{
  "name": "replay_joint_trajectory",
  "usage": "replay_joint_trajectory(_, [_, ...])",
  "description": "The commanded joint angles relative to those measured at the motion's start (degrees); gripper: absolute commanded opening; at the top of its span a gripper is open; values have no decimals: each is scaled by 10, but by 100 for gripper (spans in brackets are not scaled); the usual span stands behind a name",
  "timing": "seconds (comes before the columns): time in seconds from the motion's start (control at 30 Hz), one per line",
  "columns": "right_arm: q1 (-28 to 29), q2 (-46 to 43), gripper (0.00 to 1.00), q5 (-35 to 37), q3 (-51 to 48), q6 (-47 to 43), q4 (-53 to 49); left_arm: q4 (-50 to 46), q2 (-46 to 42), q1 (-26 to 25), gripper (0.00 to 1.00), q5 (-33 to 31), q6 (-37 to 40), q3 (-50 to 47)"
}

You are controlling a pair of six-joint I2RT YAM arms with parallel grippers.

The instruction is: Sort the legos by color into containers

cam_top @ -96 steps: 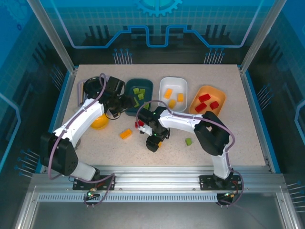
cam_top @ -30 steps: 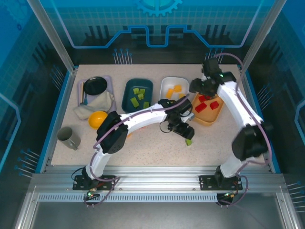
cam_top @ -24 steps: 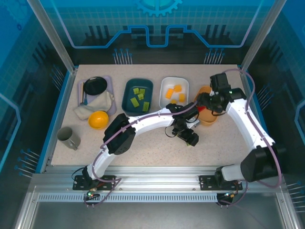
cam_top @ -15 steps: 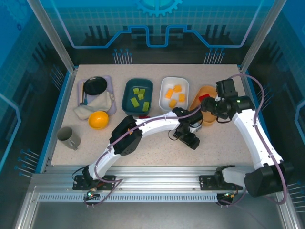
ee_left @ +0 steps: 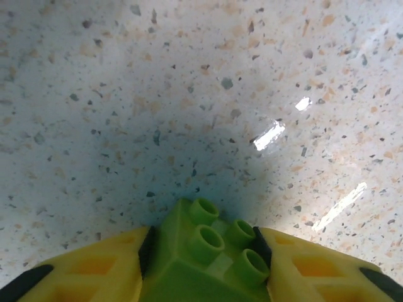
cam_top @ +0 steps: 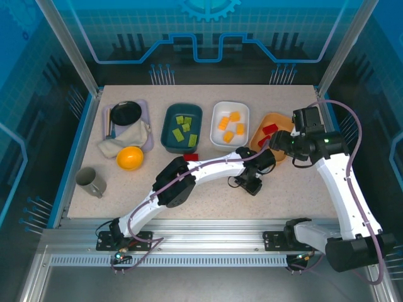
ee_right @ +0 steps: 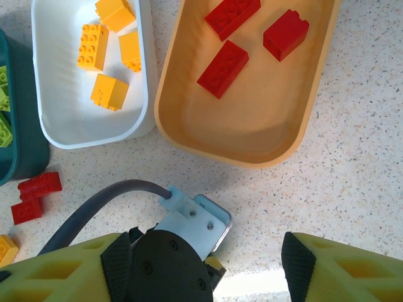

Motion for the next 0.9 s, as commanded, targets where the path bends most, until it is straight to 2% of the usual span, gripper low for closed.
replay_joint_trajectory(0.0, [-9,-13,66,-15,17,-1,-16,-22,17,-8,37,-38,-6,11])
replay_joint_trajectory(0.2, [-10,-23,64,-20,15,-13,-13,-20,-29,-1,34,-72,-15,-3])
replay_joint_trajectory(0.37, [-7,-10,62,-70,28,-22,8,-27,-102,45,34,-78,-54,-39])
replay_joint_trajectory(0.57, [105,59,61,-70,64,-51,50,-32,-202,140,34,-92,-66,-109])
replay_joint_trajectory(0.7, [153,125,62,-144,80,-70,102,-39,-235,212,34,-113,-47,-138])
replay_joint_trajectory(0.87, [199,240,62,-215,153,-120,104,-51,-227,294,34,-146,-43,-145])
